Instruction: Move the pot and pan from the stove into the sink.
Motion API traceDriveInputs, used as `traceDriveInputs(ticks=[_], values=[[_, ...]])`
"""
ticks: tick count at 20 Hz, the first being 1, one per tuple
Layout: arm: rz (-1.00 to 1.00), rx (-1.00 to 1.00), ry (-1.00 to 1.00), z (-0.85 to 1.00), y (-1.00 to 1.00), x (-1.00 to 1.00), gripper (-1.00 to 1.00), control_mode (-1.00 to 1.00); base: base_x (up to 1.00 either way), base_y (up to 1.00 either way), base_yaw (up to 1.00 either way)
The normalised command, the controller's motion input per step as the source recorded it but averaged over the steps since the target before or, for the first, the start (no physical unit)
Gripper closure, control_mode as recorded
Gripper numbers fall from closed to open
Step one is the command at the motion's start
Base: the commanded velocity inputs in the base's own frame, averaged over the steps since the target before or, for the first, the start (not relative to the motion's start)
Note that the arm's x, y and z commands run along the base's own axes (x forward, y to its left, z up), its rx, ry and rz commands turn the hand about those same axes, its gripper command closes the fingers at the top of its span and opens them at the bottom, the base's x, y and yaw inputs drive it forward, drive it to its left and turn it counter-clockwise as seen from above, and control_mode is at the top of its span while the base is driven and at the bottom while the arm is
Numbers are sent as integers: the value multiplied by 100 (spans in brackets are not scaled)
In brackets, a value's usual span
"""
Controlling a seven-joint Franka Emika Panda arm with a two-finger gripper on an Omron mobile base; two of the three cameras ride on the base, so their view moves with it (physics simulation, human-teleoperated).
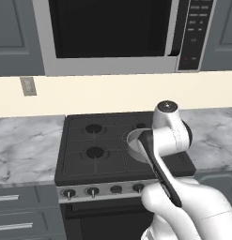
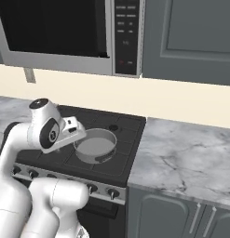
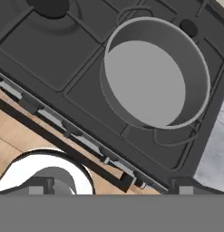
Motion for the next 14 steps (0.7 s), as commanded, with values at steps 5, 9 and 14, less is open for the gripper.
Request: traceDriveInputs(ticks=[5,9,14], values=[[12,0,6,-30,0,50,-100,-100,0,0,0],[12,0,9,-35,0,49,-100,-100,0,0,0],[7,0,4,-34,17,23,-100,-100,0,0,0]])
